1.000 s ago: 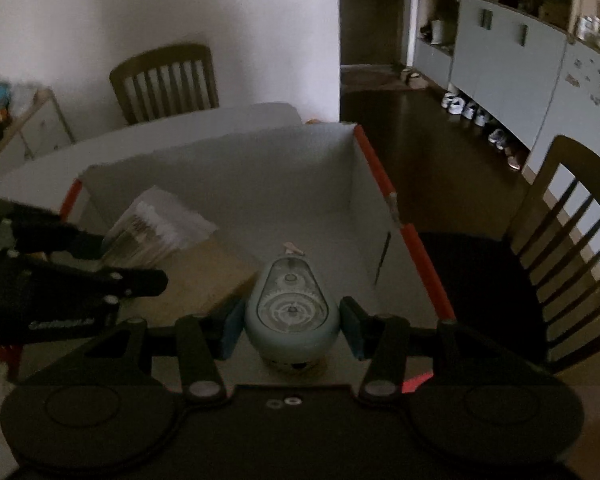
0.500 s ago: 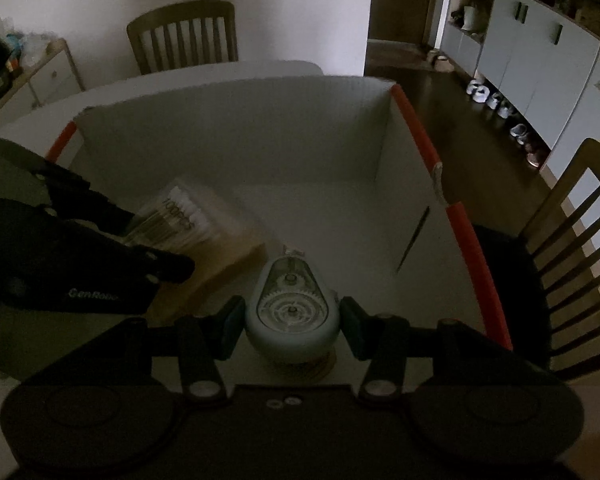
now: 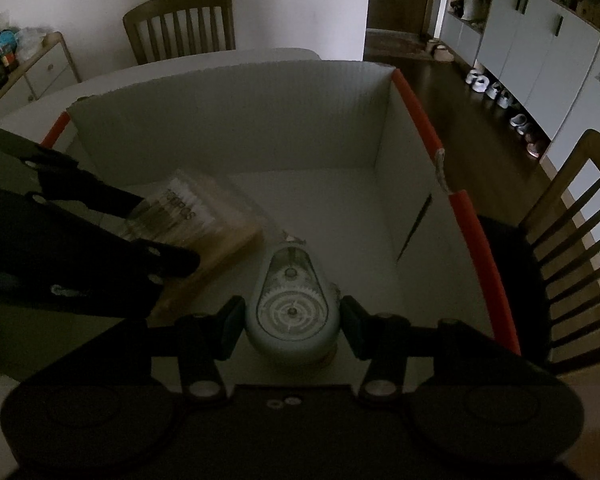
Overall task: Organize objects
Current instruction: 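Release the cotton-swab pack and tape dispenser inside the shoebox with both tools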
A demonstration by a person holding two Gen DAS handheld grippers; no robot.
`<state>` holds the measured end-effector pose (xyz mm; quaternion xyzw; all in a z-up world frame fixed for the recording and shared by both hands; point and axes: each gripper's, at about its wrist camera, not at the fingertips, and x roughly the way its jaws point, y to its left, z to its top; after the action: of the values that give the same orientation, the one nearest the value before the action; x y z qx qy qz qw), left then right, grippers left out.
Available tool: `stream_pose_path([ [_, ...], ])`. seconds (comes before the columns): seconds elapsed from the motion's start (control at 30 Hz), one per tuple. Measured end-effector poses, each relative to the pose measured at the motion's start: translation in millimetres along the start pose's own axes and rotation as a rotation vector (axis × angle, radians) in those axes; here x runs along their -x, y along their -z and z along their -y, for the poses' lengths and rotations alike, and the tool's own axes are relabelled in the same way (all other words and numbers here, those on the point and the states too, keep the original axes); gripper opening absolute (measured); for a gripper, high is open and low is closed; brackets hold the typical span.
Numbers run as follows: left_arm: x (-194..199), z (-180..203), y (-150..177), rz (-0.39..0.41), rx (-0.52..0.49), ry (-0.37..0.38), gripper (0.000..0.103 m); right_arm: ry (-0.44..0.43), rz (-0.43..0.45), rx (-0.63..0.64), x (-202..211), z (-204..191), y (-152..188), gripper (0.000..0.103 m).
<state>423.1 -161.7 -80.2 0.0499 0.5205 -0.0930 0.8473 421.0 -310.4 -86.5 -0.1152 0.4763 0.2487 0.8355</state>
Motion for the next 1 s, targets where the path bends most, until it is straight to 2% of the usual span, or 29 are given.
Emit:
stream_pose_path([
  [0.13, 10.2, -4.5, 1.2, 0.034, 0.019, 0.007, 0.058, -0.006, 0.030, -0.008, 7.9, -0.4, 1.2, 0.063],
  [0.63, 67.5, -10.7, 23.5, 0.198, 0.056, 0.005, 0.059, -0.022, 0.134, -0.037, 59.7, -3.5, 11.4, 0.069],
  [1.0, 129.1, -13.1, 56.9, 0.326, 0.059, 0.061, 0.059, -0.040, 0.210, -0.030, 109.2, -34.5, 23.9, 0.070],
])
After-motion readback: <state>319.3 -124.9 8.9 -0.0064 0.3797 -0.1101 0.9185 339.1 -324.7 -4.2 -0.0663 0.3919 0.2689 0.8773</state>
